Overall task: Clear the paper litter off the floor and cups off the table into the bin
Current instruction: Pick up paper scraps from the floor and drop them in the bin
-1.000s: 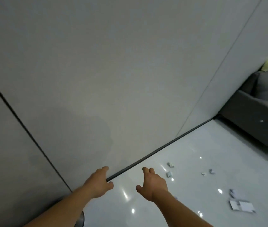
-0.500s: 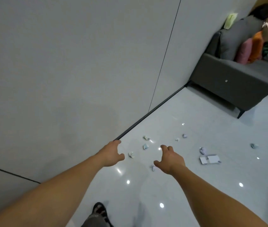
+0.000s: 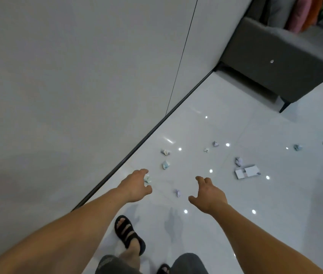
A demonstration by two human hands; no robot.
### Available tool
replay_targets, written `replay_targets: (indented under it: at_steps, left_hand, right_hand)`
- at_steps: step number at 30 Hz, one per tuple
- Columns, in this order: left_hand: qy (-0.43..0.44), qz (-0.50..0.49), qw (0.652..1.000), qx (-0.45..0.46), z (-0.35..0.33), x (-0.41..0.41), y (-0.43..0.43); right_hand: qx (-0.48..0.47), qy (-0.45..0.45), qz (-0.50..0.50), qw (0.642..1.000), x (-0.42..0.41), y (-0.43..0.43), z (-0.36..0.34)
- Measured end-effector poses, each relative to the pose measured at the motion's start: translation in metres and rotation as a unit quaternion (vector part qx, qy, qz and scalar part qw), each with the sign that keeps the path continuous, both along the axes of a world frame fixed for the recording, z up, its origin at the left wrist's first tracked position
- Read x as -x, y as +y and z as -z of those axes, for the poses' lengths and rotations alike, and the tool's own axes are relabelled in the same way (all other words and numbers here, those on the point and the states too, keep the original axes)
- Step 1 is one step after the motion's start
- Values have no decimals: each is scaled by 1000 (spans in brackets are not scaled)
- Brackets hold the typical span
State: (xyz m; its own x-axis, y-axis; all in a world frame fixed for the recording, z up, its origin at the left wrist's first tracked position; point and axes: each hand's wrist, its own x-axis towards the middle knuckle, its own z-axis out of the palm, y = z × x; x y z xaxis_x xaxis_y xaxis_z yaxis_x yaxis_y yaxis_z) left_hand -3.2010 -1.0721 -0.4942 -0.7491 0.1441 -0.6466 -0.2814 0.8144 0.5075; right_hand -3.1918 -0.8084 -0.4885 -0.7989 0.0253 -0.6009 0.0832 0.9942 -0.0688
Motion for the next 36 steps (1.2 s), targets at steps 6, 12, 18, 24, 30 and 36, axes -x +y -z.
replay_targets:
  at_steps: [6, 12, 18, 24, 30, 36]
  left_hand:
    - [-36, 20, 999, -5, 108, 50, 28]
    - [-71, 26, 997, 4, 284, 76, 65]
    - [-76, 27, 997, -16, 467, 91, 119]
    - [-79, 44, 996, -21, 592, 96, 134]
    - [-102, 16, 994, -34, 632, 91, 124]
    - [-150, -94, 977, -115, 571, 86, 120]
  right_hand:
    - [21, -44, 17, 999, 47, 4, 110]
    - [1, -71, 6, 997, 87, 43, 284]
    - [-4, -93, -9, 996, 90, 73, 467]
    - [26, -84, 3, 996, 77, 71, 604]
    - [40, -63, 37, 997, 75, 71, 652]
    - [166, 4, -2, 986, 84, 34, 574]
